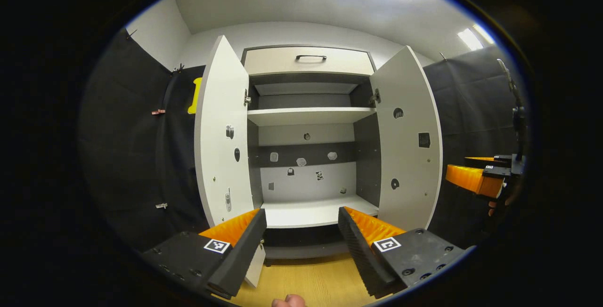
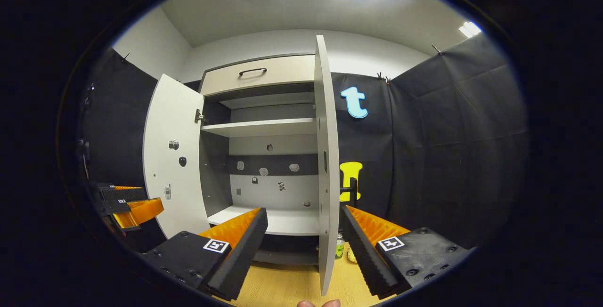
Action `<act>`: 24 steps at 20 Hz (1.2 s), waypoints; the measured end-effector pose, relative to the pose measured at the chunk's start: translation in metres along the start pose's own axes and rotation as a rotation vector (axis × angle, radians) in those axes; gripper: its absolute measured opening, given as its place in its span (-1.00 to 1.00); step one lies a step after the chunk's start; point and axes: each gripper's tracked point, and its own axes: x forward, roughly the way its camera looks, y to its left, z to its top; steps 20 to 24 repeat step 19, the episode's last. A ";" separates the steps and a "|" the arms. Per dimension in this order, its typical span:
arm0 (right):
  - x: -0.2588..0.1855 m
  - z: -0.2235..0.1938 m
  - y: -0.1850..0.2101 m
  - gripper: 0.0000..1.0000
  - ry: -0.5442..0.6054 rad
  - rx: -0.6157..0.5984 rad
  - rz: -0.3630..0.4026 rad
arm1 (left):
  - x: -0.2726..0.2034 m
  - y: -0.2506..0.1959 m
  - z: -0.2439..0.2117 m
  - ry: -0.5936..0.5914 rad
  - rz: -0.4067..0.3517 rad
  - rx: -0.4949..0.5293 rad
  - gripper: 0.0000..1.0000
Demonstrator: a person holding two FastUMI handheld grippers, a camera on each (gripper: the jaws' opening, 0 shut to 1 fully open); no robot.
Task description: Open the right door of the double-door shoe cabinet with the right hand, and open the left door with the left hand.
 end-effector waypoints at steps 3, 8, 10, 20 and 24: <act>0.000 0.000 0.001 0.96 0.000 -0.003 0.000 | 0.001 0.001 0.000 -0.002 0.003 0.002 0.89; 0.002 -0.001 0.004 0.96 0.002 -0.004 0.003 | 0.001 0.005 0.001 -0.003 0.008 -0.004 0.89; 0.002 0.000 0.004 0.96 0.002 -0.007 0.004 | 0.001 0.005 0.000 -0.001 0.009 -0.005 0.89; 0.004 -0.001 0.002 0.96 0.004 -0.005 0.002 | 0.005 0.003 -0.001 0.003 0.011 0.001 0.90; 0.004 -0.001 0.002 0.96 0.004 -0.005 0.002 | 0.005 0.003 -0.001 0.003 0.011 0.001 0.90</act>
